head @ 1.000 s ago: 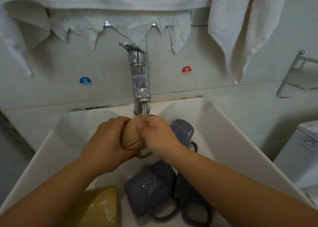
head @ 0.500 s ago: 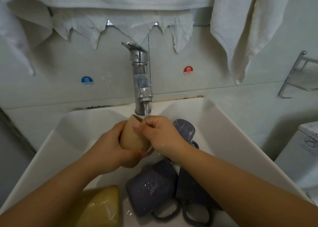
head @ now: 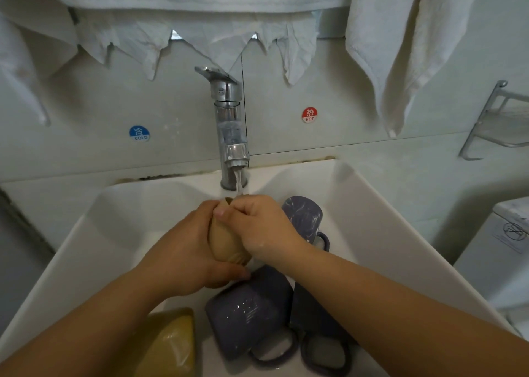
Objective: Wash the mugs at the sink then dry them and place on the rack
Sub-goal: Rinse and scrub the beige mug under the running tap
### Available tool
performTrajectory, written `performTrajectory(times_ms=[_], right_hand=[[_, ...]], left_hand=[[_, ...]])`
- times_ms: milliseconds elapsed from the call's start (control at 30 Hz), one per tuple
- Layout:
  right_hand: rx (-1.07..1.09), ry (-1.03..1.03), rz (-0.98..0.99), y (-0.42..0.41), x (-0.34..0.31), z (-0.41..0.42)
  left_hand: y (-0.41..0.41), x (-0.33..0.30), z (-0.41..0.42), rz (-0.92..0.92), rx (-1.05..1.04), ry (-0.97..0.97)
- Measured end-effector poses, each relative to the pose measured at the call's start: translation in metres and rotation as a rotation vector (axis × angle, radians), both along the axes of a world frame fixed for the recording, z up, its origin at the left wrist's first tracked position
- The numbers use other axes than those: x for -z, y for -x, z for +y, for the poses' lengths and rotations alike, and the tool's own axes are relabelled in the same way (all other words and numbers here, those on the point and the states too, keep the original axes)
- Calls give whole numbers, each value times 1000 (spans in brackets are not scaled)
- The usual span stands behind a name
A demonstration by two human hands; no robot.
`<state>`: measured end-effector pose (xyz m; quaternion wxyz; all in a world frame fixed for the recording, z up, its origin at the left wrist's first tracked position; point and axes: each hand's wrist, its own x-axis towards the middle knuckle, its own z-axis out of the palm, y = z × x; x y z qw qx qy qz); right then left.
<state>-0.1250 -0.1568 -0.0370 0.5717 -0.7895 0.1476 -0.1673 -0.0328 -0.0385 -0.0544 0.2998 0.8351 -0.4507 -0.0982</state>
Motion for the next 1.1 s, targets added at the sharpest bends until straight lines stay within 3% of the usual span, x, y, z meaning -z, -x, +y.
performTrajectory(times_ms=[133,200,333,433,533,667,733,800,900,967,1033,1100], right_hand=[[-88,-11,15,5,0,-1],[-133,3,59,5,-1,-2],[-118,-63,173,2,-5,-1],[-55,-224,238,0,-5,-1],[14,-266,237,-1,0,0],[11,-21,116,6,-3,2],[45,-7,107,7,-3,1],[59,-133,131,5,-2,-2],[-6,-592,178,1,-5,-6],[0,-767,192,-2,-8,-7],[69,-686,191,-3,-5,-5],[111,-387,167,-1,-3,-2]], left_hand=[[-8,-7,4,264,25,80],[-12,-11,9,306,45,73],[-9,-4,9,30,0,37],[-6,5,5,-169,68,35],[-3,6,3,-182,72,26],[3,-4,-1,-51,62,81],[4,-5,-1,-19,49,86],[4,-3,1,-77,53,60],[5,5,3,-237,67,4],[7,9,2,-334,58,-34],[8,11,1,-390,48,-45],[7,7,2,-371,35,-27]])
